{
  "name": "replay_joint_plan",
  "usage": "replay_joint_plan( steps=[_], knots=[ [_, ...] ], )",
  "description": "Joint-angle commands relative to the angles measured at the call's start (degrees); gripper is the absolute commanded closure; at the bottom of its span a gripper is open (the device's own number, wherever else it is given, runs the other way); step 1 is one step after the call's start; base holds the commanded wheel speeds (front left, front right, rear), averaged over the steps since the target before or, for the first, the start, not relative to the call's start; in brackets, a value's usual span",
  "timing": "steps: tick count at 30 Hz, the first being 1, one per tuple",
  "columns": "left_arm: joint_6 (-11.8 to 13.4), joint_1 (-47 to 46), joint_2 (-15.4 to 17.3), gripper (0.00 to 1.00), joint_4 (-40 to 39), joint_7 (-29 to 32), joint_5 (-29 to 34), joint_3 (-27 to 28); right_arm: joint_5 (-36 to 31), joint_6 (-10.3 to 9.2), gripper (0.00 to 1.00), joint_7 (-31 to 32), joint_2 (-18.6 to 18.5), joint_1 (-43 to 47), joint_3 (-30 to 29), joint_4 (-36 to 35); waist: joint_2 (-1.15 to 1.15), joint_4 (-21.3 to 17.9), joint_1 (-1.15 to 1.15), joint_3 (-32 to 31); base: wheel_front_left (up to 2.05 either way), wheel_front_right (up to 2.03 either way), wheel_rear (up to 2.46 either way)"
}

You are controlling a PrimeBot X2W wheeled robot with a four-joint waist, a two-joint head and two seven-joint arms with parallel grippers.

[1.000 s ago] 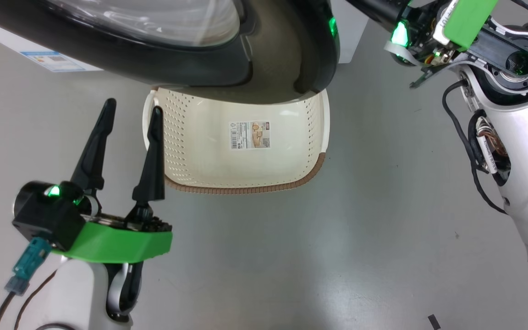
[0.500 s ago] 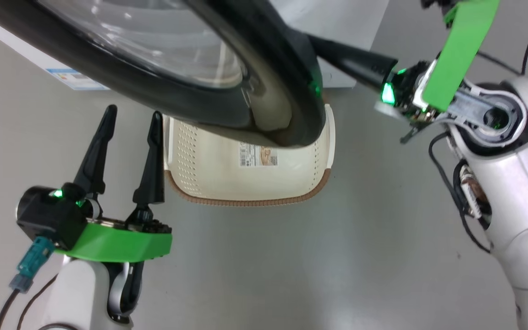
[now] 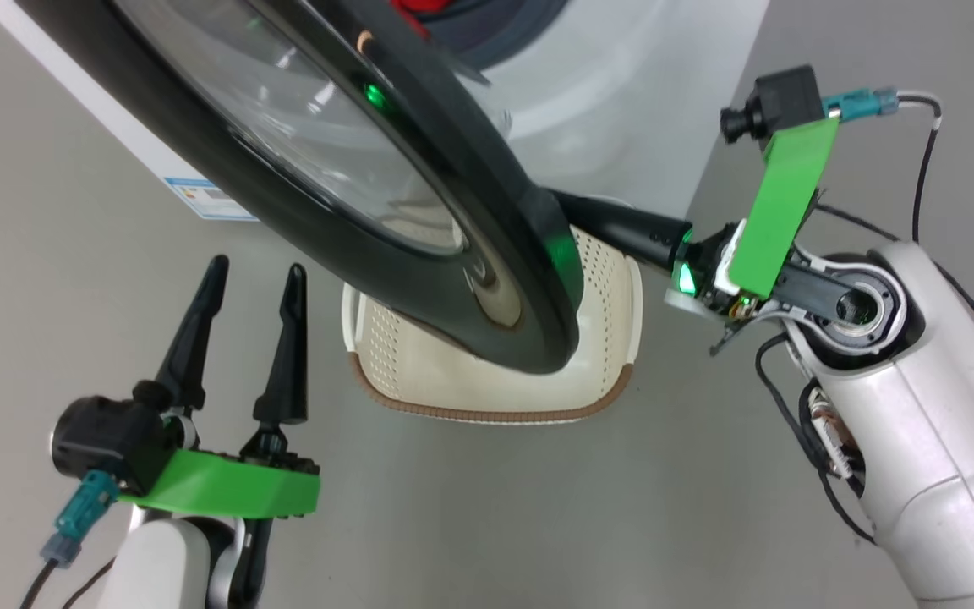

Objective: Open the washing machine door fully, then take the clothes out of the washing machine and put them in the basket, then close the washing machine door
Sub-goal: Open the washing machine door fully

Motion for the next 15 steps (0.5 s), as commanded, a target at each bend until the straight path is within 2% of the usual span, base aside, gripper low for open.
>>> replay_joint_plan(
  steps=[1,15],
  knots=[
    [-0.1,0.8,1.2,0.0,-1.0,-0.2,-0.2,1.8,-0.3,0.44,1.0,0.7,1.7,1.3,0.7,-1.5,0.0,1.8,0.0,-2.4,0.0,0.0,0.0],
    [1.0,4.4,1.2,0.0,0.9,-0.2,-0.5,-0.1,0.6,0.44,1.0,2.6,3.5,9.2,2.0,0.0,0.0,6.4,0.0,-11.3,0.0,0.0,0.0]
  ],
)
